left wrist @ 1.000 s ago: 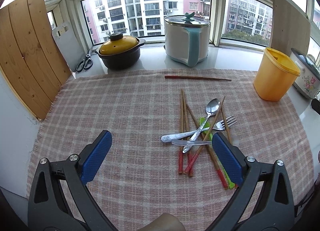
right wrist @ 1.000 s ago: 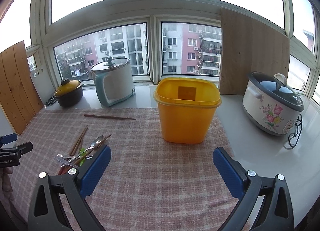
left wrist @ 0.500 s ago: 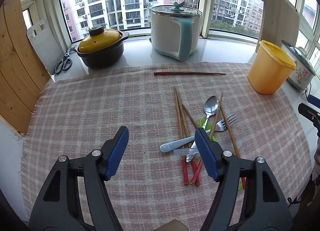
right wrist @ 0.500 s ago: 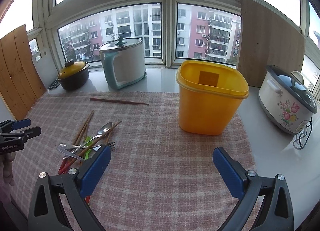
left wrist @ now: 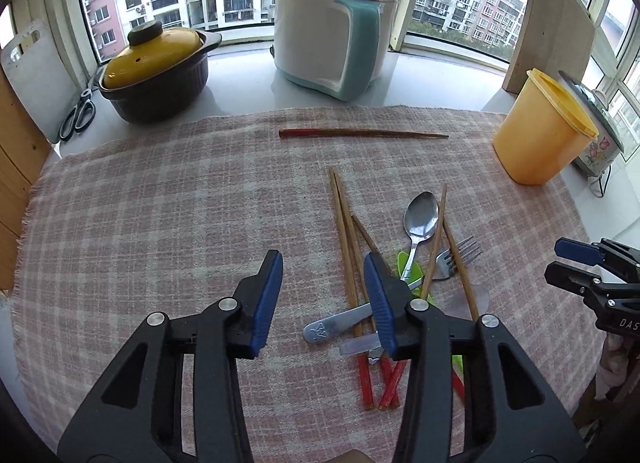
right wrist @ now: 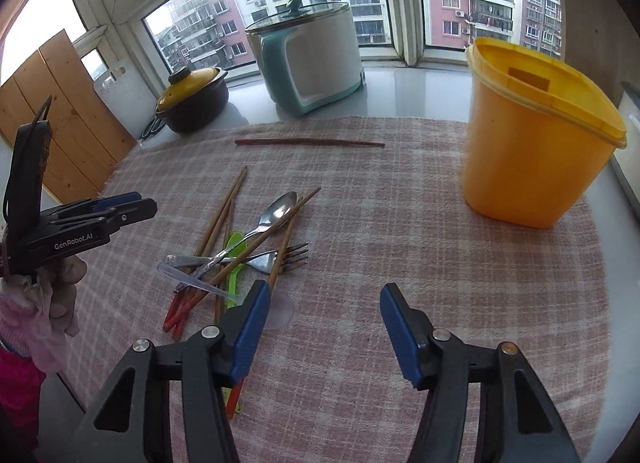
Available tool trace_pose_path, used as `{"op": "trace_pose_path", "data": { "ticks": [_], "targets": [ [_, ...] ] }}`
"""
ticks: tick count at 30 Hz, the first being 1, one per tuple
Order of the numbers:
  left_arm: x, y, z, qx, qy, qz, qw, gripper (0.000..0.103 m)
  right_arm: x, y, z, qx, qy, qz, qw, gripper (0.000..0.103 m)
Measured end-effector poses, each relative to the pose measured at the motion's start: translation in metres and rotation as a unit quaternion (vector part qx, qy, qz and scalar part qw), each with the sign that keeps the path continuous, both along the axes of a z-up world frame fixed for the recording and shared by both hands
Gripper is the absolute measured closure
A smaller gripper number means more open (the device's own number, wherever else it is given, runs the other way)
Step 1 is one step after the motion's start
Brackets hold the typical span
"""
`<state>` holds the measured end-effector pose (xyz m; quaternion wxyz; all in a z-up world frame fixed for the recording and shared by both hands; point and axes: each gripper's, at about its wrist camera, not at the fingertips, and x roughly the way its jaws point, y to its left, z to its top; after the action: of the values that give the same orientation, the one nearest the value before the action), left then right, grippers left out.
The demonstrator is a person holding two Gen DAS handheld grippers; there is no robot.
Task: Organize utensils
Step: 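Close the left tool on a wooden chopstick while the right tool grasps another chopstick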
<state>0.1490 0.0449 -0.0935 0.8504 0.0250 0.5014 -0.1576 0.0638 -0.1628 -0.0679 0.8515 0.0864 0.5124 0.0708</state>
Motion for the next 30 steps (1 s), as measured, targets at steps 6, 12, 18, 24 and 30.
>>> {"op": "trace_pose_path", "data": {
  "ticks": [6,12,18,24,30],
  "targets": [
    [0.013,-0.013,-0.024,0.003,0.036,-0.014,0.9992,0.079,0.013,0.012,-0.024,0.037,0.036,0.013,0.999,0.061],
    [0.021,-0.021,-0.041,-0.002,0.061,-0.020,0.9979,0.088,0.026,0.017,-0.047,0.071,0.073,0.014,0.995,0.069],
    [0.025,-0.022,-0.049,-0.001,0.069,-0.018,0.9974,0.092,0.035,0.020,-0.057,0.097,0.091,0.012,0.991,0.074],
    [0.029,-0.023,-0.053,0.002,0.072,-0.018,0.9972,0.093,0.043,0.026,-0.064,0.102,0.099,0.015,0.990,0.076],
    [0.031,-0.027,-0.053,0.008,0.072,-0.023,0.9971,0.093,0.047,0.030,-0.069,0.110,0.106,0.016,0.988,0.077]
  ]
}}
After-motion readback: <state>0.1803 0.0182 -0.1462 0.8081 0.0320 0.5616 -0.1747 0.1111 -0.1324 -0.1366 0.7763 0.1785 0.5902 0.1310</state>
